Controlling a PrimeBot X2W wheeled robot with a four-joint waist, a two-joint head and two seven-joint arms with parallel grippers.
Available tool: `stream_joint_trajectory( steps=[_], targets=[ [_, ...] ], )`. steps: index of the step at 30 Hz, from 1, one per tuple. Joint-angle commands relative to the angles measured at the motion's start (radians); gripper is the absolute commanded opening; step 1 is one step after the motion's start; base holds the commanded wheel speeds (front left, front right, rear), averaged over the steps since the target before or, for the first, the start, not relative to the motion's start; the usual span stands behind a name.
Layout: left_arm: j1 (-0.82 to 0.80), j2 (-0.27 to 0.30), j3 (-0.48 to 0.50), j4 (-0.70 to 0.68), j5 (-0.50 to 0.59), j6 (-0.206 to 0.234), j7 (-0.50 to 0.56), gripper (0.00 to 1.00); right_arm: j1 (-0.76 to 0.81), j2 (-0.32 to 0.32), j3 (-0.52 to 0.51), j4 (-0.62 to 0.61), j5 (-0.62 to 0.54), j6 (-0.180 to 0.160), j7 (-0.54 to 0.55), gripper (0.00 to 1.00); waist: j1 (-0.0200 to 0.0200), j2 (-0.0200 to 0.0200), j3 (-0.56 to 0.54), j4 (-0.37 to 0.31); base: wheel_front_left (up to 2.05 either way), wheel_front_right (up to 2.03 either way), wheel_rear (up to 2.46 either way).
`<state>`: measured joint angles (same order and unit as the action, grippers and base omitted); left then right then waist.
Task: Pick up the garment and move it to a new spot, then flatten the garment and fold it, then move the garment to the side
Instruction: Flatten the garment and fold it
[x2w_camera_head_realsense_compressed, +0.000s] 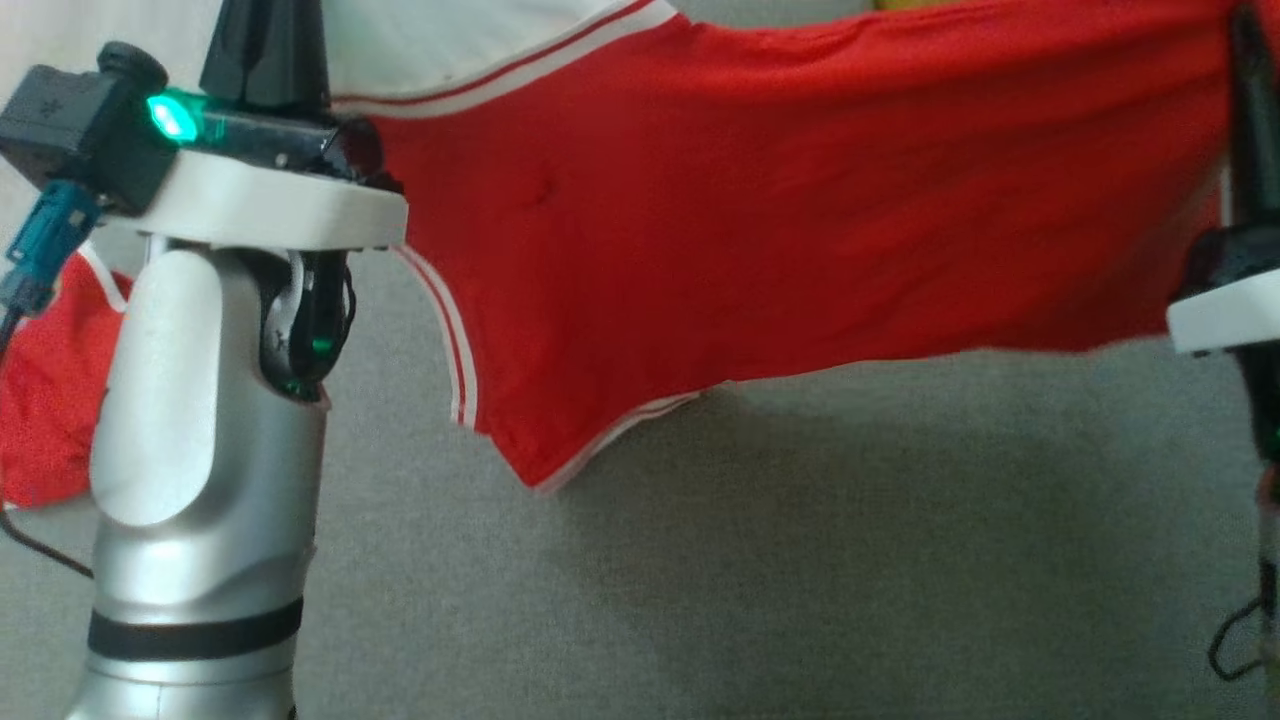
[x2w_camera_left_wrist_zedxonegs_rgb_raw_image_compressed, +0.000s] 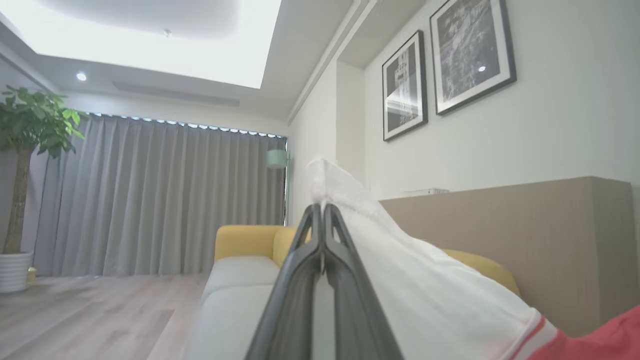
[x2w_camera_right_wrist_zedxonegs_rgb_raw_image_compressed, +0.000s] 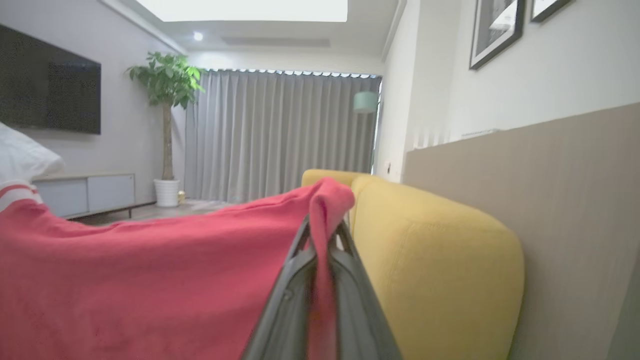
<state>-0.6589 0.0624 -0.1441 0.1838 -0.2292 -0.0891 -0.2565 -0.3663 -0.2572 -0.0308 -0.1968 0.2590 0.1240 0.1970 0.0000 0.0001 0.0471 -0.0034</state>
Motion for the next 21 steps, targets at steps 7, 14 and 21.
stream_joint_trajectory(
  steps=[7, 14, 21],
  targets=[
    [-0.113, 0.033, 0.02, -0.102, 0.004, 0.007, 0.068, 0.0, -0.06, -0.005, -0.004, -0.065, 0.028, 0.007, 0.052, 0.0, 0.0, -0.0001, -0.078, 0.005, 0.0, 0.0, 0.0],
    [-0.138, 0.032, 0.014, -0.079, -0.014, 0.006, 0.087, 0.0, -0.072, 0.019, -0.012, -0.031, 0.057, 0.007, 0.05, 0.0, 0.0, -0.0001, -0.084, 0.003, 0.0, 0.0, 0.0],
    [-0.192, 0.029, 0.004, 0.009, -0.033, -0.003, 0.075, 0.0, -0.119, 0.032, -0.01, 0.04, 0.084, 0.007, 0.045, 0.0, 0.0, -0.0001, -0.057, 0.005, 0.0, 0.0, 0.0]
  ],
)
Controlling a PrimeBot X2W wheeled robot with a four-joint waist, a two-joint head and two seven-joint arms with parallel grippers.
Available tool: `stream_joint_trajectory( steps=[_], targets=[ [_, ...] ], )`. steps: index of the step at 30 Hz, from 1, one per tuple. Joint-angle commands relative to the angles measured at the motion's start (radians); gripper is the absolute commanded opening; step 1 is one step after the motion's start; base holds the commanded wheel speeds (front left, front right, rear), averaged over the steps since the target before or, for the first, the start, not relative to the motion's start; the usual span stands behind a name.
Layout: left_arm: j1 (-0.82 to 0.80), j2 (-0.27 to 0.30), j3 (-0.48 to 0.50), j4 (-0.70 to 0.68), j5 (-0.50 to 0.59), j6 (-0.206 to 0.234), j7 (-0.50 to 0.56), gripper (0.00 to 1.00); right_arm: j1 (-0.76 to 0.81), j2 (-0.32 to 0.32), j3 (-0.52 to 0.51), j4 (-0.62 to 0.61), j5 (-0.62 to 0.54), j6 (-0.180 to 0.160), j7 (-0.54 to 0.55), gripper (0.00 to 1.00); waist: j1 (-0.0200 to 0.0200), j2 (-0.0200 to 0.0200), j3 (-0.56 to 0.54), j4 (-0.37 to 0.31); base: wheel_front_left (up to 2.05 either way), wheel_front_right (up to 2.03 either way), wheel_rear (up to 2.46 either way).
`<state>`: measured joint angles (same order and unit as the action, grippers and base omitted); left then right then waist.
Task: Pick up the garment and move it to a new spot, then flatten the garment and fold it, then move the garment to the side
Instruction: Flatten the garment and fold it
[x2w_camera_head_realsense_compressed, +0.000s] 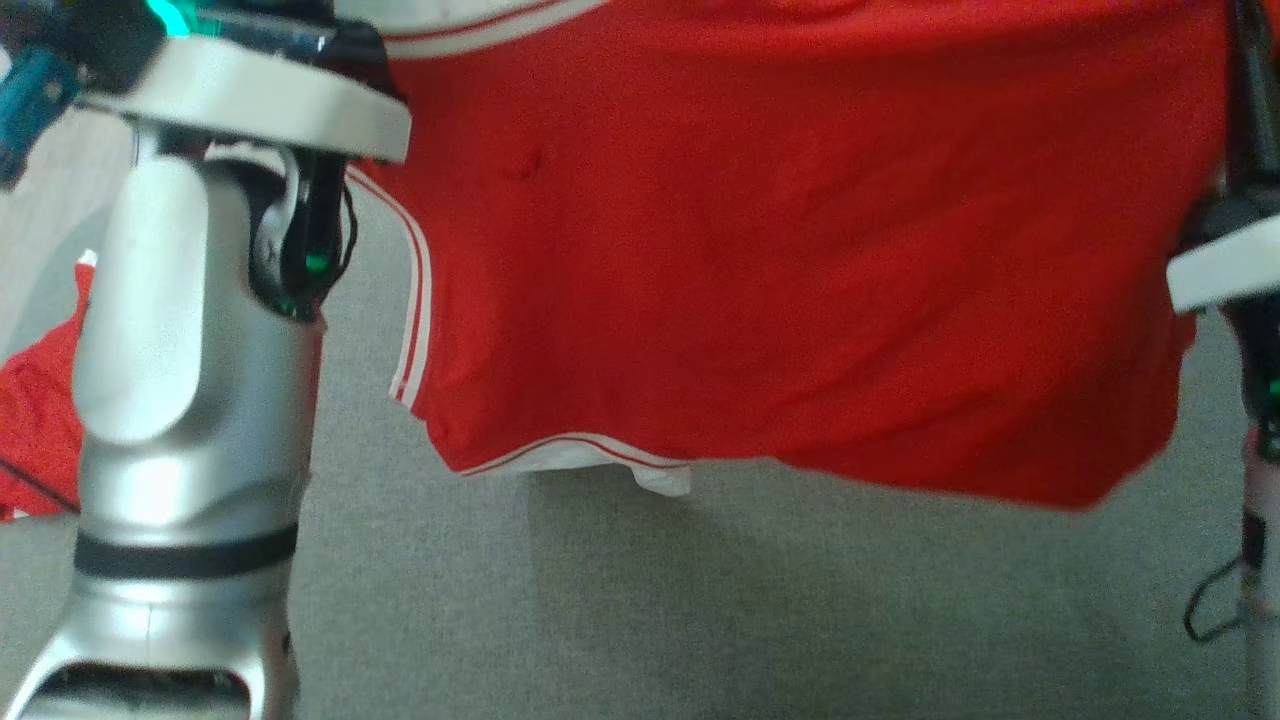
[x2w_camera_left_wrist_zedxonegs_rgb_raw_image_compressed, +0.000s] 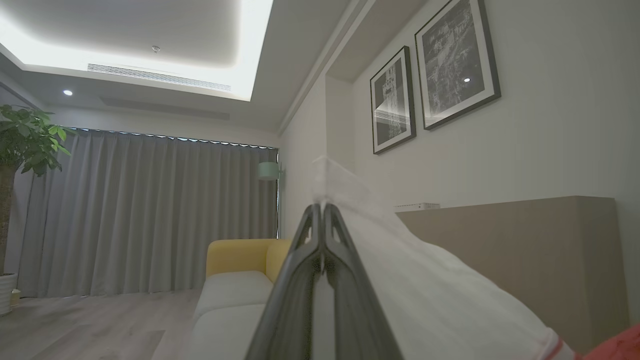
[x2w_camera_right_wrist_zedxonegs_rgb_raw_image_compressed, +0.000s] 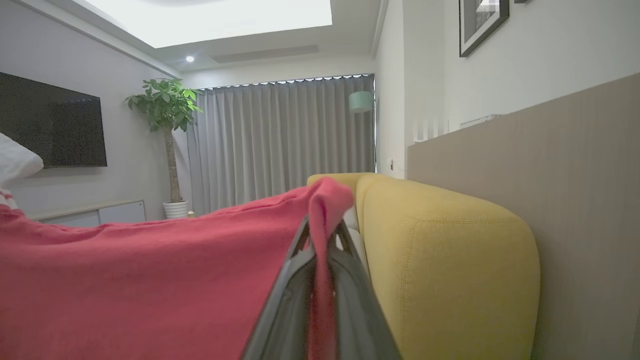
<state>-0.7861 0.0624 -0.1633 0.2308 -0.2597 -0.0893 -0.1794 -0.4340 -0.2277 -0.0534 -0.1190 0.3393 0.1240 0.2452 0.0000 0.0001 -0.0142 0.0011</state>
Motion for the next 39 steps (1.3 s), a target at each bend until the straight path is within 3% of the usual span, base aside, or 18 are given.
stream_joint_trajectory(
  steps=[1, 8, 12, 22, 32, 39],
  targets=[
    [-0.082, 0.028, 0.02, -0.016, -0.003, -0.004, -0.007, 0.0, -0.069, 0.004, 0.016, -0.018, 0.01, 0.007, -0.005, 0.0, 0.0, -0.0001, 0.014, 0.0, 0.0, 0.0, 0.0],
    [-0.293, 0.03, 0.025, 0.195, 0.0, -0.011, -0.056, 0.0, -0.321, 0.031, 0.065, 0.192, 0.046, 0.007, -0.075, 0.0, 0.0, -0.0001, 0.124, -0.019, 0.0, 0.0, 0.0],
    [-0.45, 0.03, 0.042, 0.351, 0.019, -0.008, -0.08, 0.0, -0.537, 0.074, 0.101, 0.428, 0.063, 0.007, -0.201, 0.0, 0.0, -0.0001, 0.172, -0.035, 0.0, 0.0, 0.0],
    [-0.601, 0.021, 0.103, 0.433, 0.082, 0.009, -0.082, 0.0, -0.852, 0.13, 0.19, 0.878, 0.104, 0.007, -0.438, 0.0, 0.0, -0.0001, 0.264, -0.046, 0.0, 0.0, 0.0],
    [-0.548, -0.009, 0.068, 0.692, 0.055, -0.007, -0.082, 0.0, -0.906, 0.138, 0.346, 1.216, 0.12, 0.007, -0.461, 0.0, 0.0, -0.0001, 0.377, -0.007, 0.0, 0.0, 0.0],
    [-0.481, -0.012, 0.048, 0.789, -0.004, -0.021, -0.082, 0.0, -0.838, 0.146, 0.446, 1.278, 0.178, 0.007, -0.462, 0.0, 0.0, -0.0001, 0.41, -0.006, 0.0, 0.0, 0.0]
  ],
)
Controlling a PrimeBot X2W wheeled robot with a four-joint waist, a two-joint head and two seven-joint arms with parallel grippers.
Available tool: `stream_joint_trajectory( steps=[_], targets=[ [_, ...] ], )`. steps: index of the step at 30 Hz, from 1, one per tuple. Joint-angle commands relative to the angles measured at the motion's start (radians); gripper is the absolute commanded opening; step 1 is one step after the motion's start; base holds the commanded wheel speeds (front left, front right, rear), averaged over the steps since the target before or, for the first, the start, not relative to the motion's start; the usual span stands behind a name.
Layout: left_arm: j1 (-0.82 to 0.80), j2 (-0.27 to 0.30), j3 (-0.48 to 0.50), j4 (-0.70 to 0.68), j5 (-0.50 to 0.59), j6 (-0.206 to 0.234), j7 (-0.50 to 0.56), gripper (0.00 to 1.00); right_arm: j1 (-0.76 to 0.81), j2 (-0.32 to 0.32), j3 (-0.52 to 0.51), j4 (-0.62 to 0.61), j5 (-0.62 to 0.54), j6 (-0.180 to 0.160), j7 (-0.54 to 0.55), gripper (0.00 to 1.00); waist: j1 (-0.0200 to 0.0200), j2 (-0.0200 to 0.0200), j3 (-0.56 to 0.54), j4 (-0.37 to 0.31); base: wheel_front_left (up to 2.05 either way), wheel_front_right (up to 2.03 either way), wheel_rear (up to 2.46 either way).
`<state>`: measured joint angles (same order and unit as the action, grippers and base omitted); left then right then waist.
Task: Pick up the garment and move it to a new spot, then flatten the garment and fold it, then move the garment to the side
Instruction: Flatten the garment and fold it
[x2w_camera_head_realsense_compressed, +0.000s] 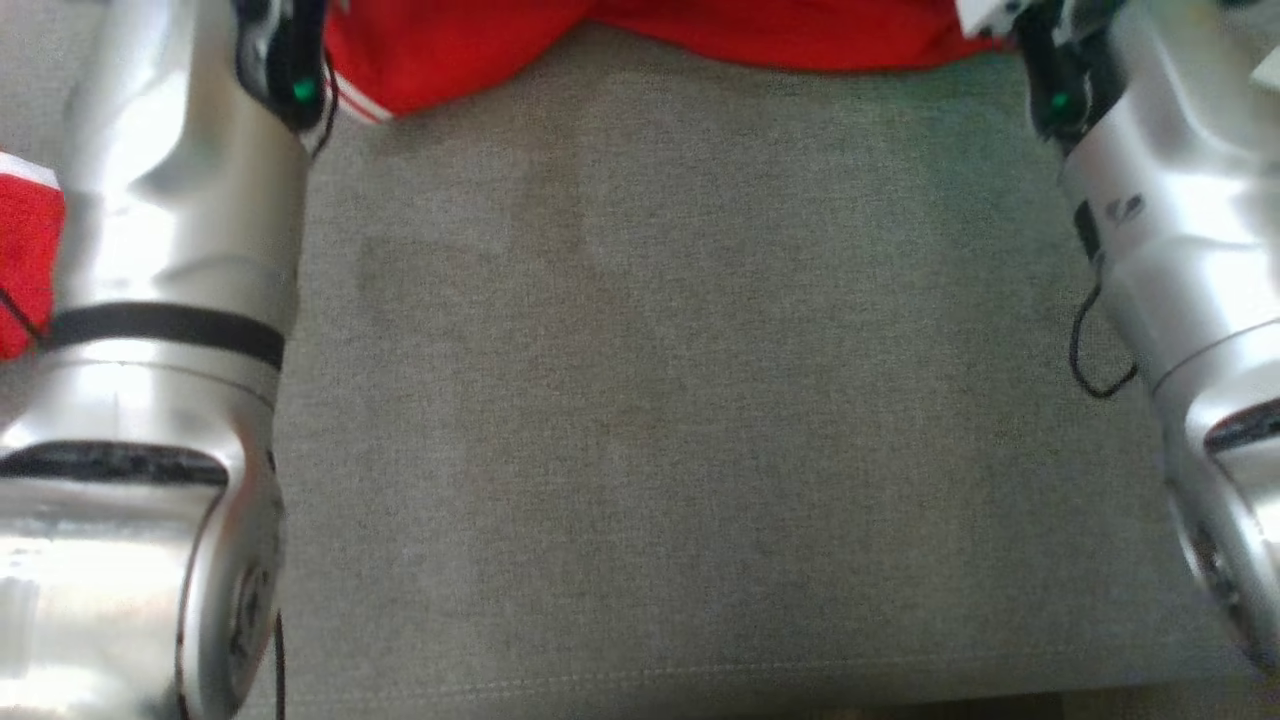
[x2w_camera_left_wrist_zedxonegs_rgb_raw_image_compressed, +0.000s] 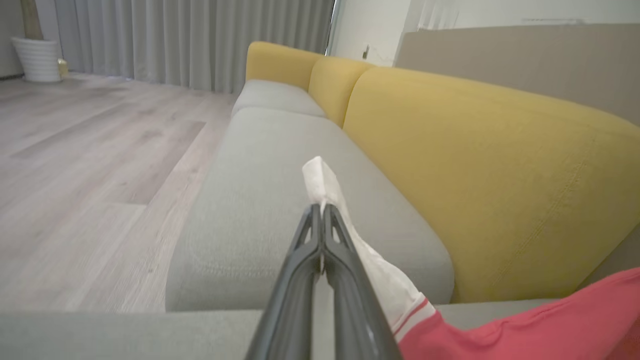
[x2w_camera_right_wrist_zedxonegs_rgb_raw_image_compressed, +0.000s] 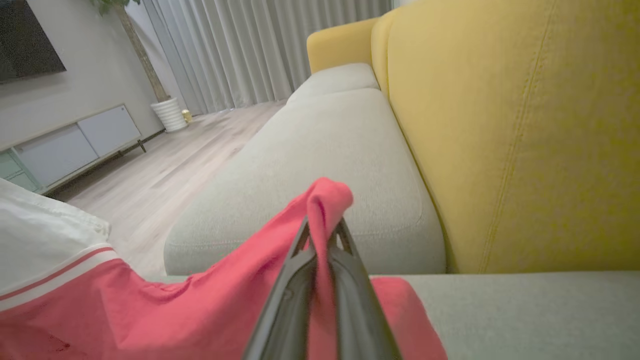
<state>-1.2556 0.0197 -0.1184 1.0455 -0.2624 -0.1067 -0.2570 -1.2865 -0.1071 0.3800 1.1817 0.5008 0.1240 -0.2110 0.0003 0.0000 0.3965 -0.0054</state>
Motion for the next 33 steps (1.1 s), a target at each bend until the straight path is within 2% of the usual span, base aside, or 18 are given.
stream_joint_trajectory(
  steps=[1, 3, 8, 12, 18, 22, 26, 33],
  targets=[
    [0.001, 0.031, 0.006, -0.02, -0.011, -0.004, -0.005, 0.0, 0.029, 0.024, 0.026, -0.026, 0.03, 0.007, -0.007, 0.0, -0.0003, 0.0, -0.001, -0.001, 0.0, 0.0, 0.0],
    [0.014, 0.031, 0.004, -0.014, -0.017, -0.005, -0.005, 0.0, 0.048, 0.025, 0.046, -0.035, 0.043, 0.007, -0.004, 0.0, -0.0003, 0.0, -0.003, 0.001, 0.0, 0.0, 0.0],
    [0.097, 0.031, 0.014, -0.02, -0.055, -0.011, -0.005, 0.0, 0.174, 0.003, 0.11, -0.124, 0.174, 0.007, 0.012, 0.0, -0.0003, 0.0, -0.022, 0.008, 0.0, 0.0, 0.0],
    [0.256, 0.031, 0.042, -0.125, -0.071, -0.015, -0.005, 0.0, 0.323, -0.033, 0.155, -0.197, 0.252, 0.007, 0.001, 0.0, -0.0003, 0.0, -0.079, 0.014, 0.0, 0.0, 0.0],
    [0.572, 0.031, 0.058, -0.354, -0.07, -0.02, -0.005, 0.0, 0.567, -0.095, 0.194, -0.303, 0.315, 0.007, -0.005, 0.0, -0.0003, 0.0, -0.165, 0.025, 0.0, 0.0, 0.0],
    [0.77, 0.035, 0.061, -0.504, -0.064, -0.02, -0.005, 0.0, 0.71, -0.135, 0.179, -0.359, 0.323, 0.007, -0.014, 0.0, -0.0003, 0.0, -0.219, 0.03, 0.0, 0.0, 0.0],
    [0.95, 0.05, 0.061, -0.653, -0.05, 0.001, 0.005, 0.0, 0.834, -0.165, 0.147, -0.407, 0.303, 0.007, -0.013, 0.0, -0.0003, 0.0, -0.267, 0.034, 0.0, 0.0, 0.0],
    [1.224, 0.069, 0.05, -0.964, -0.038, 0.064, 0.145, 0.0, 1.045, -0.183, 0.026, -0.529, 0.225, 0.007, 0.009, 0.0, -0.0003, 0.0, -0.326, 0.04, 0.0, 0.0, 0.0]
  ],
)
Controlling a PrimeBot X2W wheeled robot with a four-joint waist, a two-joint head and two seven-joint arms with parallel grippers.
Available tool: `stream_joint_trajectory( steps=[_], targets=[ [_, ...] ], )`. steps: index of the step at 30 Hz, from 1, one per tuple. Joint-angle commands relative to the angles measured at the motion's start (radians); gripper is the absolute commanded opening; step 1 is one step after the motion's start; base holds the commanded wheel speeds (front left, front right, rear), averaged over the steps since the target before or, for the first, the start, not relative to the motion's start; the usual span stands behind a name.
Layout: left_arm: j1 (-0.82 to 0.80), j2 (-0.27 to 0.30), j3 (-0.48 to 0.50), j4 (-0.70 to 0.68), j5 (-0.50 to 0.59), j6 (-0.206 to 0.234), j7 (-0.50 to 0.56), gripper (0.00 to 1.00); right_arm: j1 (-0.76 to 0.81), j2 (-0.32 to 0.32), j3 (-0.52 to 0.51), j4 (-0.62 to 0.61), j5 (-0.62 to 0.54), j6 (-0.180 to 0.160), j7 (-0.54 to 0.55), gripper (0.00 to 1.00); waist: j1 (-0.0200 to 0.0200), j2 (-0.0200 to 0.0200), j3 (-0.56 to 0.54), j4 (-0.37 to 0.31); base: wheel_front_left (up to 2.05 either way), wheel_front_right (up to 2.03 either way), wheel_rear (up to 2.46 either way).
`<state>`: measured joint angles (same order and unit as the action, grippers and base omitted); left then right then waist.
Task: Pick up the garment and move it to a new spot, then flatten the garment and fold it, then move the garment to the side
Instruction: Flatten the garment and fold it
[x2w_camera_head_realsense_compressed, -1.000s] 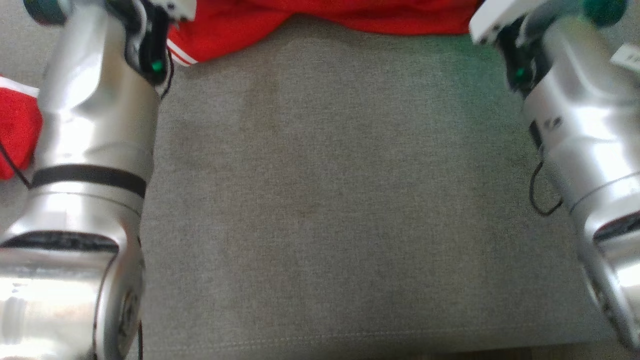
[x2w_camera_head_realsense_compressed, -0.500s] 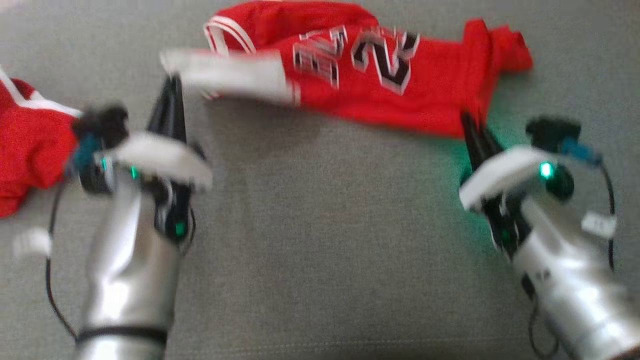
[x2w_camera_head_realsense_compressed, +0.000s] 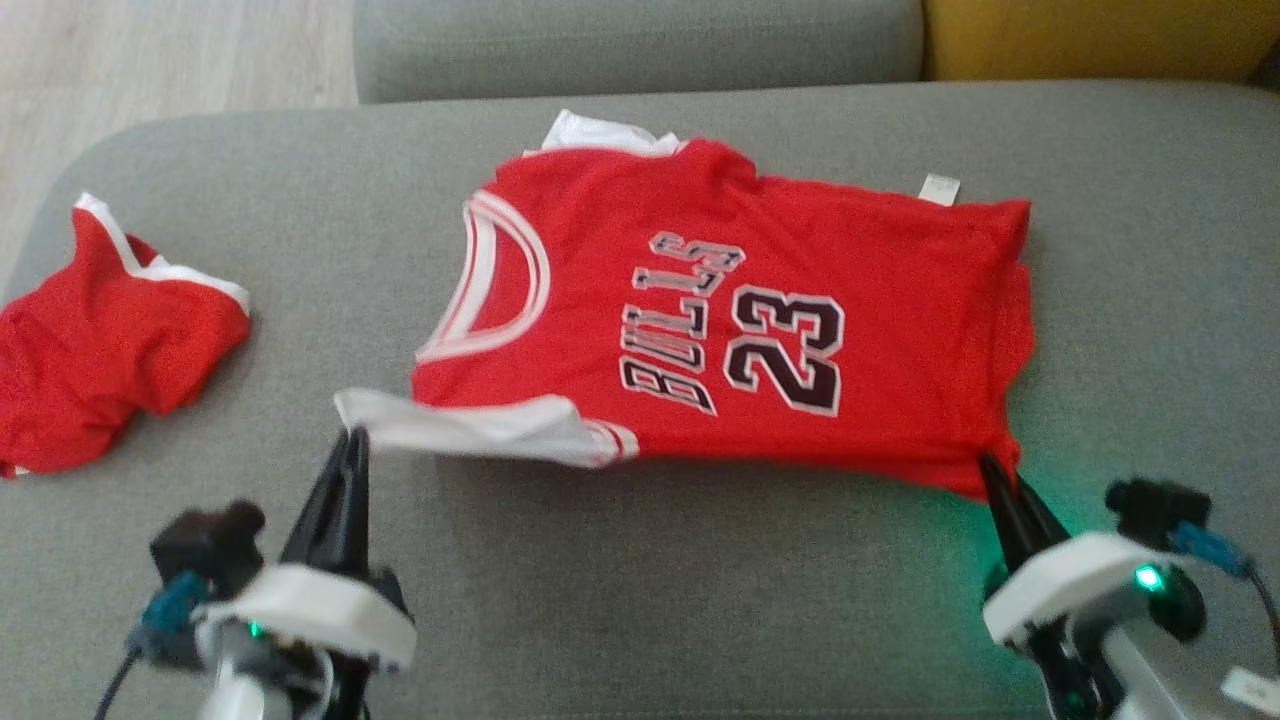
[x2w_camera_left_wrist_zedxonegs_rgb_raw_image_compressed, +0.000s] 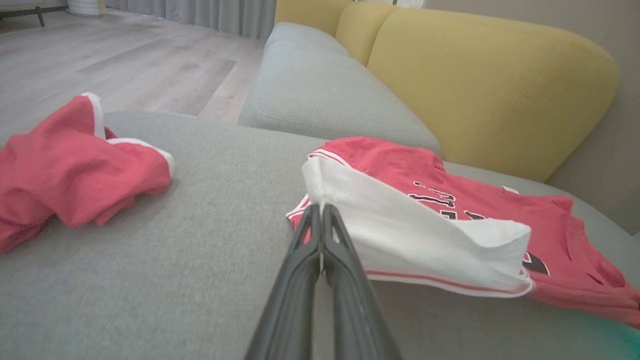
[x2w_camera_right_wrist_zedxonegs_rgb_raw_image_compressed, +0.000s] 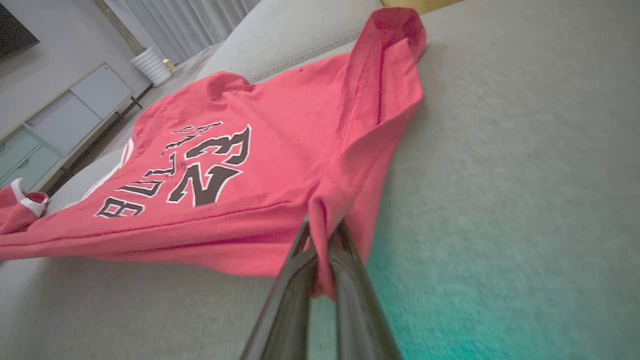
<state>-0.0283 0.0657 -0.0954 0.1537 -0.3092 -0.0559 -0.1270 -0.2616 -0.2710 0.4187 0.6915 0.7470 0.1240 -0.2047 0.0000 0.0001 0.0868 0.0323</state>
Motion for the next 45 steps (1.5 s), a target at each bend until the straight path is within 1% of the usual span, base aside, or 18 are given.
stream_joint_trajectory(
  steps=[1, 7, 10, 11, 12, 13, 19, 23, 28, 30, 32, 38, 40, 41, 42, 43, 44, 45],
  targets=[
    [0.032, 0.024, 0.025, -0.115, 0.01, 0.025, 0.038, 0.0, 0.05, -0.016, -0.037, -0.06, -0.036, 0.007, 0.015, 0.0, 0.0, -0.0001, -0.024, 0.002, 0.0, 0.0, 0.0],
    [0.218, 0.019, 0.003, -0.323, 0.007, 0.08, 0.164, 0.0, 0.246, 0.024, -0.205, -0.235, -0.149, 0.007, 0.119, 0.0, 0.0, -0.0001, -0.067, 0.005, 0.0, 0.0, 0.0],
    [0.287, 0.014, -0.006, -0.393, 0.001, 0.107, 0.205, 0.0, 0.339, 0.066, -0.289, -0.353, -0.219, 0.007, 0.194, 0.0, 0.0, -0.0001, -0.081, 0.001, 0.0, 0.0, 0.0],
    [0.287, 0.014, -0.006, -0.393, 0.001, 0.107, 0.205, 0.0, 0.339, 0.066, -0.289, -0.353, -0.219, 0.007, 0.194, 0.0, 0.0, -0.0001, -0.081, 0.001, 0.0, 0.0, 0.0],
    [0.32, 0.012, -0.01, -0.431, -0.002, 0.121, 0.222, 0.0, 0.394, 0.101, -0.34, -0.437, -0.262, 0.007, 0.247, 0.0, 0.0, -0.0001, -0.084, 0.0, 0.0, 0.0, 0.0],
    [0.32, 0.012, -0.01, -0.431, -0.002, 0.121, 0.222, 0.0, 0.394, 0.101, -0.34, -0.437, -0.262, 0.007, 0.247, 0.0, 0.0, -0.0001, -0.084, 0.0, 0.0, 0.0, 0.0],
    [0.329, 0.013, -0.01, -0.459, -0.013, 0.127, 0.234, 0.0, 0.485, 0.182, -0.436, -0.626, -0.348, 0.007, 0.38, 0.0, 0.0, -0.0001, -0.079, 0.002, 0.0, 0.0, 0.0],
    [0.266, 0.032, -0.016, -0.429, -0.015, 0.1, 0.229, 0.0, 0.495, 0.206, -0.472, -0.68, -0.358, 0.007, 0.431, 0.0, 0.0, -0.0001, -0.063, 0.001, 0.0, 0.0, 0.0],
    [0.117, 0.053, -0.027, -0.334, -0.031, 0.046, 0.224, 0.0, 0.446, 0.217, -0.508, -0.684, -0.356, 0.007, 0.47, 0.0, 0.0, -0.0001, -0.026, -0.013, 0.0, 0.0, 0.0],
    [0.008, 0.06, -0.044, -0.25, -0.039, 0.011, 0.232, 0.0, 0.401, 0.219, -0.523, -0.666, -0.362, 0.007, 0.476, 0.0, 0.0, -0.0001, 0.004, -0.022, 0.0, 0.0, 0.0],
    [-0.065, 0.064, -0.05, -0.181, -0.046, -0.006, 0.233, 0.0, 0.368, 0.22, -0.529, -0.649, -0.366, 0.007, 0.474, 0.0, 0.0, -0.0001, 0.023, -0.031, 0.0, 0.0, 0.0],
    [-0.223, 0.07, -0.063, 0.017, -0.058, -0.033, 0.215, 0.0, 0.273, 0.221, -0.508, -0.573, -0.36, 0.007, 0.456, 0.01, 0.0, -0.0001, 0.067, -0.063, 0.0, 0.0, 0.0],
    [-0.258, 0.069, -0.069, 0.083, -0.063, -0.038, 0.214, 0.0, 0.248, 0.221, -0.493, -0.544, -0.352, 0.007, 0.45, 0.45, 0.0, -0.0001, 0.077, -0.069, 0.0, 0.0, 0.0],
    [-0.273, 0.068, -0.072, 0.114, -0.065, -0.04, 0.214, 0.0, 0.237, 0.221, -0.484, -0.529, -0.347, 0.007, 0.449, 1.0, 0.0, -0.0001, 0.083, -0.071, 0.0, 0.0, 0.0],
    [-0.286, 0.068, -0.075, 0.143, -0.065, -0.041, 0.212, 0.0, 0.228, 0.221, -0.476, -0.515, -0.345, 0.007, 0.447, 1.0, 0.0, -0.0001, 0.087, -0.073, 0.0, 0.0, 0.0],
    [-0.296, 0.066, -0.076, 0.171, -0.067, -0.042, 0.209, 0.11, 0.22, 0.221, -0.469, -0.506, -0.34, 0.007, 0.441, 1.0, 0.0, -0.0001, 0.091, -0.073, 0.0, 0.0, 0.0],
    [-0.306, 0.064, -0.076, 0.193, -0.068, -0.042, 0.2, 0.37, 0.213, 0.221, -0.461, -0.502, -0.336, 0.007, 0.428, 1.0, 0.0, -0.0001, 0.094, -0.073, 0.0, 0.0, 0.0],
    [-0.313, 0.062, -0.075, 0.209, -0.066, -0.041, 0.181, 1.0, 0.209, 0.221, -0.456, -0.499, -0.338, 0.007, 0.415, 1.0, 0.0, -0.0001, 0.096, -0.073, 0.0, 0.0, 0.0]
  ],
)
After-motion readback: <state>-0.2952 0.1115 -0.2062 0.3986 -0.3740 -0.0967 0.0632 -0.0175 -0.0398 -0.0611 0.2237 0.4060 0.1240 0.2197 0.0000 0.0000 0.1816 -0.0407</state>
